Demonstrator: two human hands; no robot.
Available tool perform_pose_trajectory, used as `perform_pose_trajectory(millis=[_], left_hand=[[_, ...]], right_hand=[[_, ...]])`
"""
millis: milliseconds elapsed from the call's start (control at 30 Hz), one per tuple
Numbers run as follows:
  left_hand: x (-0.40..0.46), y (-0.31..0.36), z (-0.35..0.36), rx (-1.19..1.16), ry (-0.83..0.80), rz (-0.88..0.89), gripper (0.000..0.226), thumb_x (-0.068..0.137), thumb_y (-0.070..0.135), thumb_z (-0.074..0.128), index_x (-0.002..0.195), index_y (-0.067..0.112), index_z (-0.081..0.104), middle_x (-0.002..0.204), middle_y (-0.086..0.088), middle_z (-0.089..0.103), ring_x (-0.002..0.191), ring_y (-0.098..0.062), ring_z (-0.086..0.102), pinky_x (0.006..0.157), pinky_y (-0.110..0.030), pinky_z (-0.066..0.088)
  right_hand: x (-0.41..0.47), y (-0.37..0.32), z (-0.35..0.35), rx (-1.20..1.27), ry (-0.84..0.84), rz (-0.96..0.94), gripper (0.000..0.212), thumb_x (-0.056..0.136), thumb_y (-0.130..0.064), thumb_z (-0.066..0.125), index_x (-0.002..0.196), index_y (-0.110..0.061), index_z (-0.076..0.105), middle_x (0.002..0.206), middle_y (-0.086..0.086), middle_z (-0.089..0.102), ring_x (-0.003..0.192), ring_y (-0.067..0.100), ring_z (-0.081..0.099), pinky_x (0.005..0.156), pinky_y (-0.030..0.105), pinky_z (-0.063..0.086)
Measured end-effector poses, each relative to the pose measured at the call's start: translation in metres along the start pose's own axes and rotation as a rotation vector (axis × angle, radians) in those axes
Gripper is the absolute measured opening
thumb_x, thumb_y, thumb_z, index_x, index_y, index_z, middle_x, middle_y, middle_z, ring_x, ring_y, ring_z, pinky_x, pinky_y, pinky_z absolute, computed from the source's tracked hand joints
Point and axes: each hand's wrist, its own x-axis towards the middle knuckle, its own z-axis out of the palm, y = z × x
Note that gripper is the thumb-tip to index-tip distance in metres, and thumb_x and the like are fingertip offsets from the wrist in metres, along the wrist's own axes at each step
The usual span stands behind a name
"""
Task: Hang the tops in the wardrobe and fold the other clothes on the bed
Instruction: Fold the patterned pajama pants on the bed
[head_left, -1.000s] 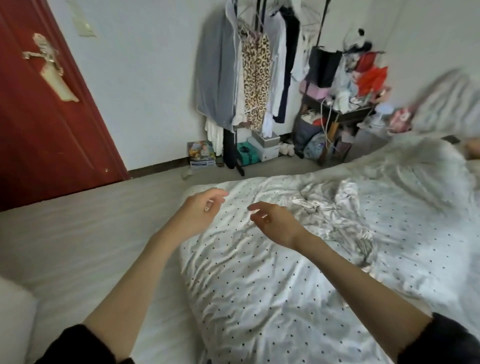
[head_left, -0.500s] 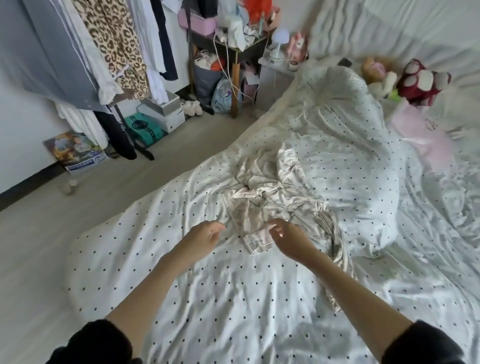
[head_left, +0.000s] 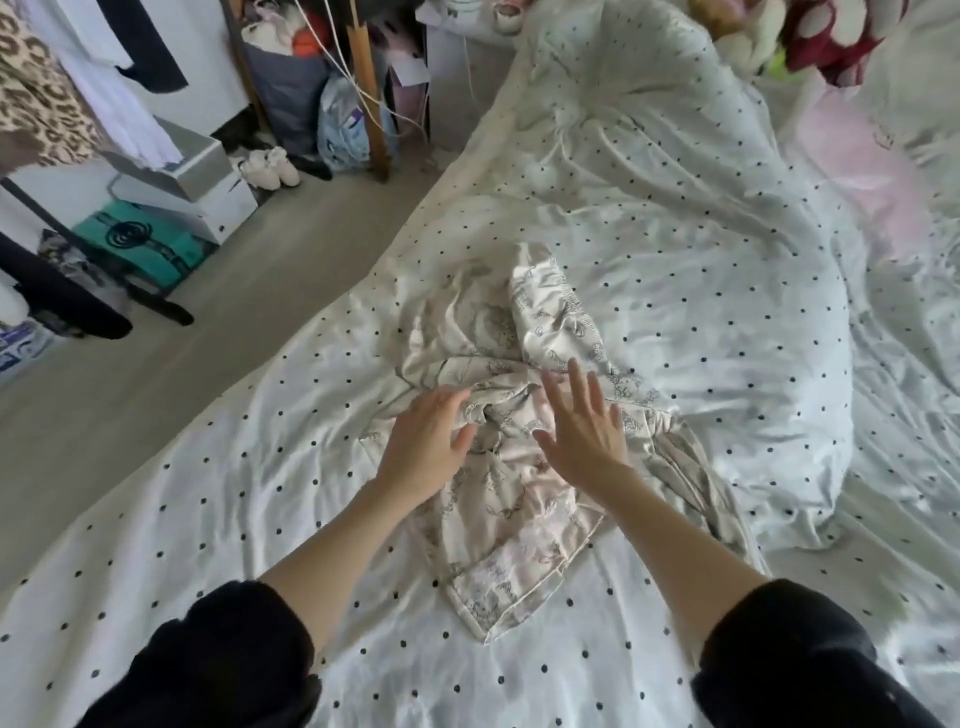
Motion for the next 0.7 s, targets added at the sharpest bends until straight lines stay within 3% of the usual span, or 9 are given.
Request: perform_pose_trajectory(millis=[100, 167, 200, 267, 367, 467, 533, 600, 700], left_hand=[[0.032, -0.006, 0.026, 0.159, -0.056, -0.052, 0.056, 0.095, 0.034, 0.05, 0.144, 0.012, 0.032, 0.145, -0.004, 0.039, 0.137, -0.019, 0.032, 0.114, -0.042, 0.024], [0.044, -0.01, 0.038, 0.213, -0.049, -0.099, 0.041, 0.094, 0.028, 0.051, 0.134, 0.016, 0.047, 0.129, -0.002, 0.055, 0.124, -0.021, 0.047, 0.112, -0.044, 0.024], [0.044, -0.011, 0.036, 0.223, -0.038, -0.08, 0.031, 0.093, 0.022, 0.052, 0.123, 0.016, 0.058, 0.113, -0.001, 0.064, 0.108, -0.021, 0.057, 0.104, -0.037, 0.032], [0.039, -0.012, 0.036, 0.162, -0.113, -0.004, 0.022, 0.089, 0.013, 0.053, 0.104, 0.011, 0.069, 0.085, -0.003, 0.069, 0.071, -0.017, 0.059, 0.067, -0.021, 0.042], [0.021, -0.011, 0.024, 0.061, -0.467, 0.039, 0.018, 0.087, 0.01, 0.055, 0.097, 0.009, 0.069, 0.073, -0.003, 0.066, 0.047, -0.01, 0.043, 0.041, -0.014, 0.031], [0.01, -0.002, 0.003, 0.013, -0.702, 0.022, 0.02, 0.089, 0.012, 0.053, 0.101, 0.013, 0.069, 0.079, 0.008, 0.065, 0.044, -0.002, 0.042, 0.041, -0.012, 0.033], [0.012, 0.011, -0.016, -0.015, -0.556, 0.036, 0.023, 0.092, 0.015, 0.052, 0.109, 0.015, 0.067, 0.094, 0.011, 0.064, 0.057, -0.001, 0.053, 0.054, -0.015, 0.047], [0.015, 0.025, -0.034, 0.013, -0.212, 0.11, 0.034, 0.093, 0.012, 0.051, 0.126, 0.018, 0.057, 0.119, 0.007, 0.059, 0.081, -0.003, 0.058, 0.07, -0.015, 0.051], [0.018, 0.051, -0.047, 0.085, 0.035, 0.337, 0.066, 0.09, -0.001, 0.048, 0.145, 0.031, 0.029, 0.153, 0.01, 0.025, 0.131, -0.003, 0.032, 0.1, -0.014, 0.035]], right_hand=[[0.03, 0.014, 0.001, 0.112, 0.119, 0.154, 0.081, 0.095, -0.042, 0.045, 0.15, -0.024, -0.011, 0.158, -0.001, -0.014, 0.146, 0.022, -0.004, 0.116, 0.056, 0.005], [0.049, 0.022, 0.001, 0.277, 0.213, 0.283, 0.079, 0.093, -0.042, 0.046, 0.151, -0.016, -0.002, 0.159, 0.001, 0.008, 0.143, 0.024, 0.016, 0.114, 0.056, 0.014], [0.055, 0.022, -0.001, 0.336, 0.264, 0.326, 0.075, 0.093, -0.044, 0.045, 0.15, -0.014, 0.007, 0.155, 0.003, 0.022, 0.138, 0.025, 0.028, 0.112, 0.055, 0.02], [0.068, 0.026, -0.007, 0.412, 0.284, 0.421, 0.065, 0.092, -0.057, 0.038, 0.142, -0.016, 0.029, 0.137, 0.004, 0.048, 0.126, 0.024, 0.043, 0.108, 0.052, 0.023], [0.071, 0.026, -0.019, 0.442, 0.172, 0.507, 0.038, 0.093, -0.05, 0.037, 0.091, -0.019, 0.059, 0.079, 0.0, 0.06, 0.091, 0.02, 0.057, 0.108, 0.048, 0.022], [0.046, 0.02, -0.024, 0.42, 0.206, 0.394, 0.032, 0.095, -0.027, 0.043, 0.064, -0.018, 0.045, 0.062, -0.004, 0.046, 0.069, 0.017, 0.047, 0.103, 0.045, 0.033], [0.015, 0.014, -0.025, 0.319, 0.267, 0.234, 0.02, 0.095, -0.022, 0.045, 0.079, -0.014, 0.055, 0.078, -0.004, 0.057, 0.081, 0.018, 0.052, 0.105, 0.044, 0.029], [-0.023, 0.01, -0.03, 0.22, 0.308, 0.057, 0.021, 0.097, -0.026, 0.044, 0.106, -0.018, 0.062, 0.106, -0.008, 0.064, 0.099, 0.012, 0.058, 0.11, 0.042, 0.021], [-0.074, 0.006, -0.037, 0.157, 0.272, -0.153, 0.022, 0.098, -0.026, 0.046, 0.107, -0.023, 0.066, 0.106, -0.011, 0.065, 0.097, 0.009, 0.06, 0.111, 0.04, 0.02]])
